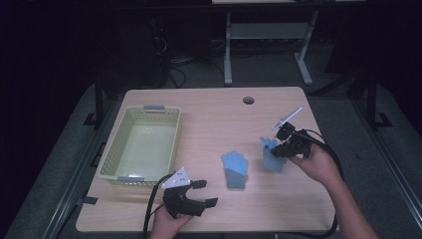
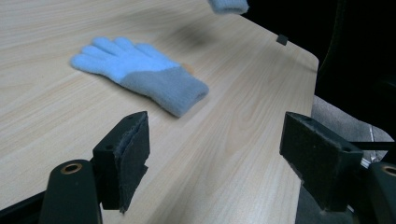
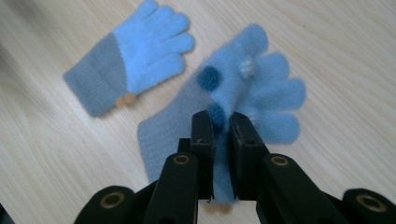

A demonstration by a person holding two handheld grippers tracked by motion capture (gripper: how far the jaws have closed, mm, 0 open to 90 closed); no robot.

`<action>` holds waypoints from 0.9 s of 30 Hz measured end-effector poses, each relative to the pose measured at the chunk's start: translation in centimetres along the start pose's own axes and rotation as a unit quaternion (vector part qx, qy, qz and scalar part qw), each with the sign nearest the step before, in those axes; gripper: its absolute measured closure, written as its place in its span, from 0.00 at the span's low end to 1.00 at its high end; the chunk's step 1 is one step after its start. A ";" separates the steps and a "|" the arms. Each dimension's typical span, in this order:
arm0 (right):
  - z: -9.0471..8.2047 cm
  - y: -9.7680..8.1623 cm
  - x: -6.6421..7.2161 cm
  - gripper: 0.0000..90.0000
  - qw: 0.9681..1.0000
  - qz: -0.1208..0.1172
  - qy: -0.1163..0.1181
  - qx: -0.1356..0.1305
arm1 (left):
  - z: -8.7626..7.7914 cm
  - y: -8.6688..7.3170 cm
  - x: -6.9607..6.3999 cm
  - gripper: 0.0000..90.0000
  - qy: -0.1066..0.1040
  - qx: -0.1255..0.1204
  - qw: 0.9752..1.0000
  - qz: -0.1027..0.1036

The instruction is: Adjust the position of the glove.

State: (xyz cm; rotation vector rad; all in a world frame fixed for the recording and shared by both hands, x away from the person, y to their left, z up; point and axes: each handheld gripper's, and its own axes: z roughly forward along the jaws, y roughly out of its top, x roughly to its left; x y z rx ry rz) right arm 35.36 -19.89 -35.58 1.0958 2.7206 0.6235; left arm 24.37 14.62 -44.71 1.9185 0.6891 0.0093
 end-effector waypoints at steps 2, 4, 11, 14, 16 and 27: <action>0.1 0.2 0.2 0.90 1.000 -0.004 0.003 0.001 | 0.0 0.0 0.0 0.27 0.000 0.000 1.000 0.002; 0.2 0.4 0.4 0.90 1.000 -0.008 0.006 0.000 | 0.0 0.0 0.0 0.27 0.000 0.000 1.000 0.001; 0.3 1.1 0.9 0.90 1.000 -0.019 0.016 -0.003 | 0.0 0.0 0.0 0.27 0.000 0.000 1.000 0.001; 0.5 1.4 1.2 0.90 0.999 -0.026 0.020 -0.002 | 0.0 0.0 0.0 0.27 0.001 0.000 1.000 0.000; 0.5 1.6 1.4 0.90 0.999 -0.028 0.021 -0.002 | 0.0 0.0 0.1 0.27 0.000 -0.001 1.000 0.000; 1.1 3.0 2.6 0.90 0.998 -0.051 0.037 -0.006 | -0.1 0.0 0.2 0.27 0.000 -0.002 1.000 0.000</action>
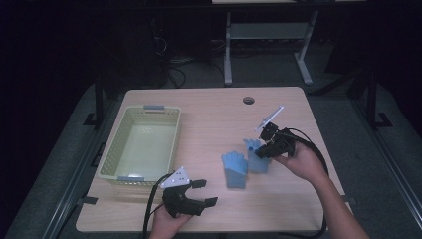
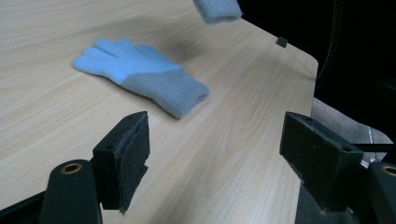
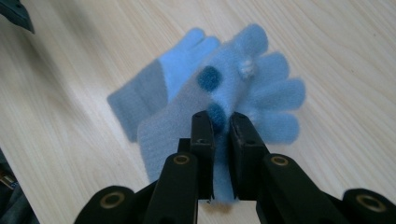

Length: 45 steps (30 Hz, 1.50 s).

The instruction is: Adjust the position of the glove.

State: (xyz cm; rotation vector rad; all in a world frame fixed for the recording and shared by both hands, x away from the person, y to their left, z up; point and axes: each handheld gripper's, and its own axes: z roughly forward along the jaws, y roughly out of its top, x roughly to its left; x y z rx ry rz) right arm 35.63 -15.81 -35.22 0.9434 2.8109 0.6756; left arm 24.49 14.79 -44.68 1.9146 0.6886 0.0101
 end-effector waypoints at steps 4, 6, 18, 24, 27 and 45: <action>0.3 0.5 0.4 0.90 1.000 -0.010 0.005 -0.003 | -0.1 0.0 0.0 0.27 0.001 0.000 1.000 0.000; 0.6 0.8 0.7 0.90 1.000 -0.017 0.008 -0.002 | -0.1 0.0 0.0 0.27 0.000 -0.004 1.000 -0.002; 2.9 2.4 2.1 0.90 0.999 -0.040 0.028 0.015 | -0.2 0.1 0.0 0.27 0.000 -0.002 1.000 -0.001; 4.2 2.8 2.5 0.90 0.998 -0.048 0.038 0.026 | -0.2 0.1 0.1 0.27 -0.001 -0.005 1.000 -0.003; 4.9 2.9 2.7 0.90 0.997 -0.049 0.044 0.030 | -0.3 0.1 0.1 0.27 -0.001 -0.005 1.000 0.000; 7.1 2.8 3.4 0.89 0.996 -0.060 0.041 0.053 | -0.4 0.1 0.1 0.27 -0.002 -0.007 1.000 -0.006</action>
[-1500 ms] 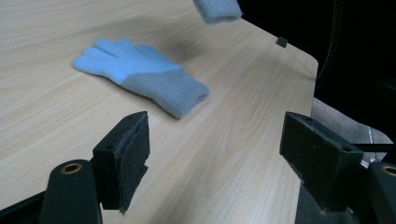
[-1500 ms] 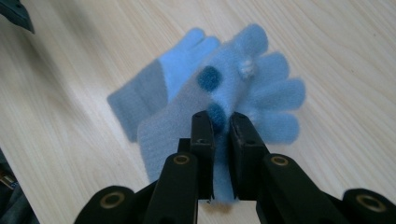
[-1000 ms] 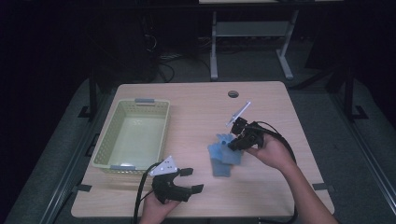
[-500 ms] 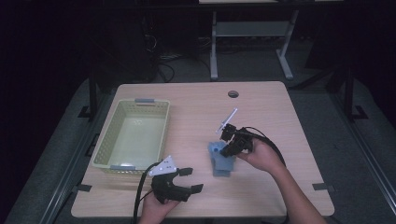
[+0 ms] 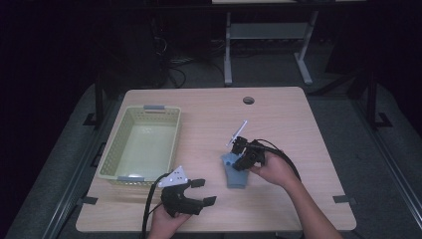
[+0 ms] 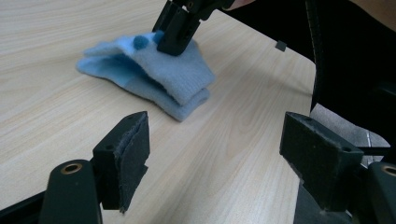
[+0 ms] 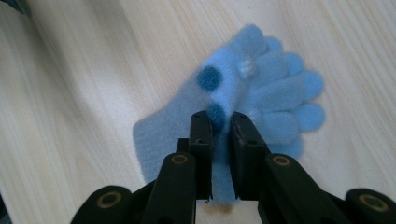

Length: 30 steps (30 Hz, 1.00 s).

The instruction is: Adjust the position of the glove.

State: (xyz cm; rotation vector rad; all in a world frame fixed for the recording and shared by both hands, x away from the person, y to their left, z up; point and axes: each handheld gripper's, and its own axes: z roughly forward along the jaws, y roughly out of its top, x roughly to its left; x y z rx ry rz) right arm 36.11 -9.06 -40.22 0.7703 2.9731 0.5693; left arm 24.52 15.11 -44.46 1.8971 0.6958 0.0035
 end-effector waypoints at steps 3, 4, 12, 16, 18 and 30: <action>0.3 0.1 0.2 0.89 1.000 -0.003 -0.006 0.002 | 0.0 0.0 0.0 0.27 0.000 0.000 1.000 0.001; 0.3 0.1 0.3 0.89 1.000 -0.005 -0.010 0.004 | 0.0 0.0 0.0 0.27 -0.001 0.000 1.000 0.001; 1.1 0.2 0.4 0.88 1.000 -0.004 -0.015 0.010 | 0.0 0.0 -0.1 0.27 -0.001 0.000 1.000 0.002; 1.5 -0.1 0.4 0.85 1.000 0.000 -0.015 0.010 | 0.0 0.0 0.0 0.27 -0.003 0.000 1.000 0.000; 1.6 -0.1 0.2 0.83 1.000 0.003 -0.015 0.008 | 0.1 0.0 0.0 0.27 -0.002 0.001 1.000 0.001; 0.3 -0.4 -0.1 0.86 0.998 0.033 -0.027 -0.045 | 0.2 -0.1 0.0 0.27 -0.002 0.003 1.000 -0.001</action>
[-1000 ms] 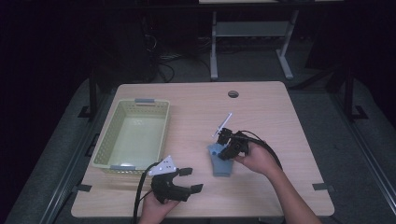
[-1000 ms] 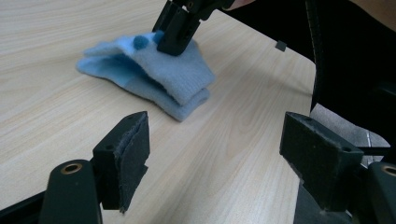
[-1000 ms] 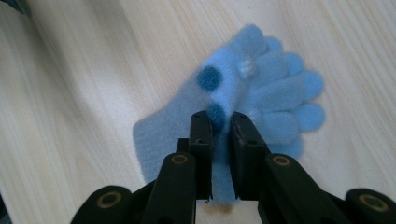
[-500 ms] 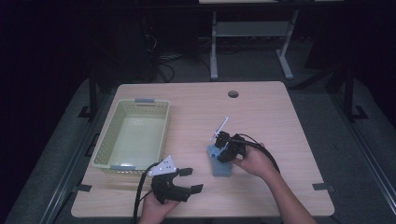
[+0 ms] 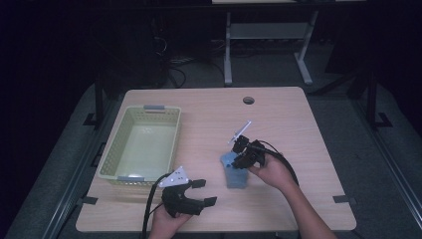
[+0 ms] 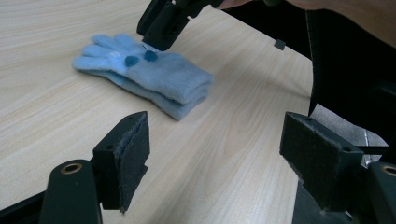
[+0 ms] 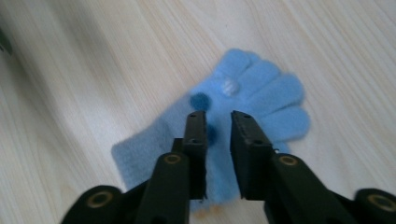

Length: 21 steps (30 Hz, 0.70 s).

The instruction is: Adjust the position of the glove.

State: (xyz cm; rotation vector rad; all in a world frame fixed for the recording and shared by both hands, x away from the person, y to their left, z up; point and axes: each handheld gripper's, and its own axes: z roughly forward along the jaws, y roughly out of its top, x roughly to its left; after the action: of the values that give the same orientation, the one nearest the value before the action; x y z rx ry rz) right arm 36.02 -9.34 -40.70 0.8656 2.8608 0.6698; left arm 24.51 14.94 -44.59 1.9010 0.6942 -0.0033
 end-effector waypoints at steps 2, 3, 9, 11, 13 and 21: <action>0.3 -0.1 0.0 0.88 1.000 0.005 0.006 -0.005 | 0.0 0.0 0.0 0.27 0.001 0.001 1.000 0.001; 0.6 -0.1 0.1 0.89 1.000 0.010 0.012 -0.006 | 0.0 0.0 0.0 0.27 0.001 -0.001 1.000 -0.001; 2.5 -0.5 0.2 0.92 1.000 0.013 0.012 0.017 | 0.1 0.0 0.0 0.27 0.003 0.000 1.000 0.000; 2.8 -0.6 0.2 0.92 1.000 0.020 0.019 0.011 | 0.0 0.0 0.0 0.28 0.004 0.001 1.000 0.001; 2.6 -0.7 0.1 0.89 1.000 0.022 0.020 0.006 | 0.1 0.0 0.0 0.28 0.004 0.001 1.000 0.002; 0.9 -2.3 -0.4 0.74 0.997 0.066 0.023 -0.037 | 0.4 0.0 0.3 0.28 0.003 0.007 1.000 -0.016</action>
State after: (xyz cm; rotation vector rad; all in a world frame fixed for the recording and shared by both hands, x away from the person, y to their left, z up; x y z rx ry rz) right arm 35.39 -10.93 -42.50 1.0487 2.8176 0.8150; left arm 24.93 14.74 -44.85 1.9043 0.7291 -0.0234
